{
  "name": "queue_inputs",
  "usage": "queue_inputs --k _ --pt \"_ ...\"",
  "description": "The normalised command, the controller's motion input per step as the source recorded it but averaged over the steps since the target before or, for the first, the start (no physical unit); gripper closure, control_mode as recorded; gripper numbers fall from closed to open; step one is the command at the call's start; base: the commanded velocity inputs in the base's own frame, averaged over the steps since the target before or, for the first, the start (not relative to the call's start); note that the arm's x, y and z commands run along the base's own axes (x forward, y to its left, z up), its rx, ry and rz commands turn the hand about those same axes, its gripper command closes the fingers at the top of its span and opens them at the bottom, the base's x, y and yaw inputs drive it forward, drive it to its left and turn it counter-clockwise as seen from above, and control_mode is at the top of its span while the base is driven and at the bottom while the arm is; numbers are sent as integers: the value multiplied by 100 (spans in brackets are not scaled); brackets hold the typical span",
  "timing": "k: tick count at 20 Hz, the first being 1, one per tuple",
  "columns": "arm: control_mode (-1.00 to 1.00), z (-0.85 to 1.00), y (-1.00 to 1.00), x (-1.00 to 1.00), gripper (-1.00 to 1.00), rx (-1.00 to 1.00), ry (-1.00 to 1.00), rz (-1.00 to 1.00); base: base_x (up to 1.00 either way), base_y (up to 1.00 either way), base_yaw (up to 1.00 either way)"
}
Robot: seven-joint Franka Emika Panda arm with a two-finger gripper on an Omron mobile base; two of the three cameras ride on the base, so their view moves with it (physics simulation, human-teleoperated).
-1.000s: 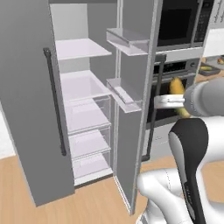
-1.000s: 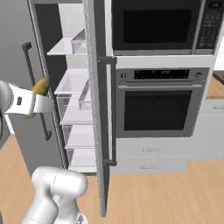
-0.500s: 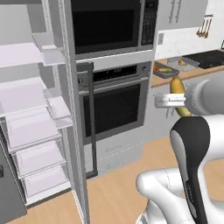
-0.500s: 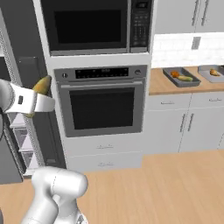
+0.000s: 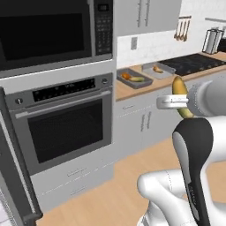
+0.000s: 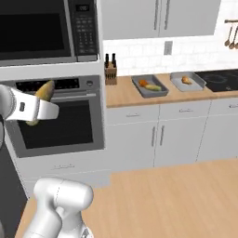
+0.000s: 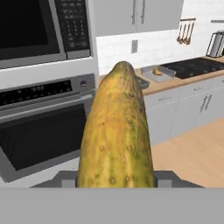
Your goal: Place one cucumber and one chicken drumstick in each tupperware on the nearby counter, to pack two identical lunches.
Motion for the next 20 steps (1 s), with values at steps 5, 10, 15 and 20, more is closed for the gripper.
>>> queue_inputs --k 5,10,15,20 --pt "100 0 0 0 100 0 0 0 100 -69 0" --pt "100 0 0 0 100 0 0 0 100 -94 5" --pt "100 0 0 0 100 0 0 0 100 -98 40" --pt "100 0 0 0 100 0 0 0 100 -61 32"
